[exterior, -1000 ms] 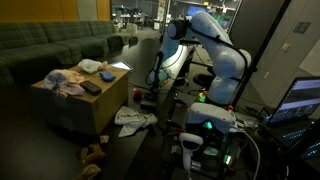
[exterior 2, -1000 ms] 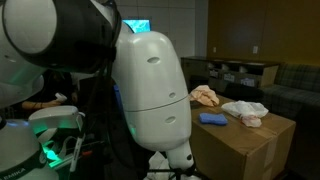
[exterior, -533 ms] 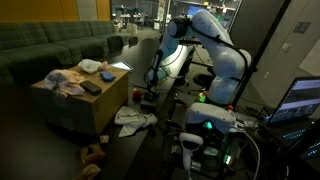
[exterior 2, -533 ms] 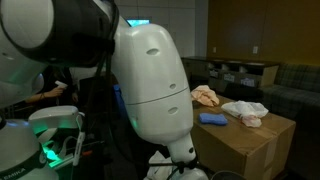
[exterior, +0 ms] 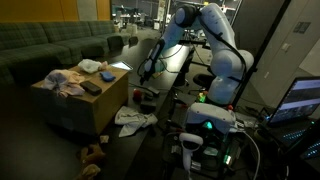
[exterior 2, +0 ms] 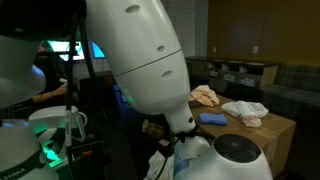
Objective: Pick up all the objects that are on the box and put them on the table, then pick up the objects that are on the table and put them on the box
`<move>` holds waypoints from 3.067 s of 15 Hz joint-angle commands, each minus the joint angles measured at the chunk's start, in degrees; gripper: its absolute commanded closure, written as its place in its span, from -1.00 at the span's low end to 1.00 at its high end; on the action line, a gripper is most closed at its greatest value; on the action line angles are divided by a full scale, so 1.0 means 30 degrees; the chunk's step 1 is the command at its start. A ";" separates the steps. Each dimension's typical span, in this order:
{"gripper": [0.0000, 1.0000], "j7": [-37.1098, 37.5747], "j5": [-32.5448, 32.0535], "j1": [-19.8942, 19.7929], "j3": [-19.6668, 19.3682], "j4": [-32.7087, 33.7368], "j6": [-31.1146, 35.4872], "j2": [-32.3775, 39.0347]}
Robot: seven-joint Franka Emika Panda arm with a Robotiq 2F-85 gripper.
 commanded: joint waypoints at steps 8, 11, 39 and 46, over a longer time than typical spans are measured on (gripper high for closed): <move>-1.00 -0.4743 -0.1552 -0.5628 0.7008 -0.1791 -0.2075 -0.0127; -1.00 -0.5561 -0.1498 -0.5419 0.6832 -0.1795 -0.2334 0.0215; -1.00 -0.4485 -0.2196 -0.0530 0.2117 0.2993 0.1033 0.4311; 0.16 -0.3243 -0.2202 -0.0298 0.1447 0.4191 0.0516 0.4643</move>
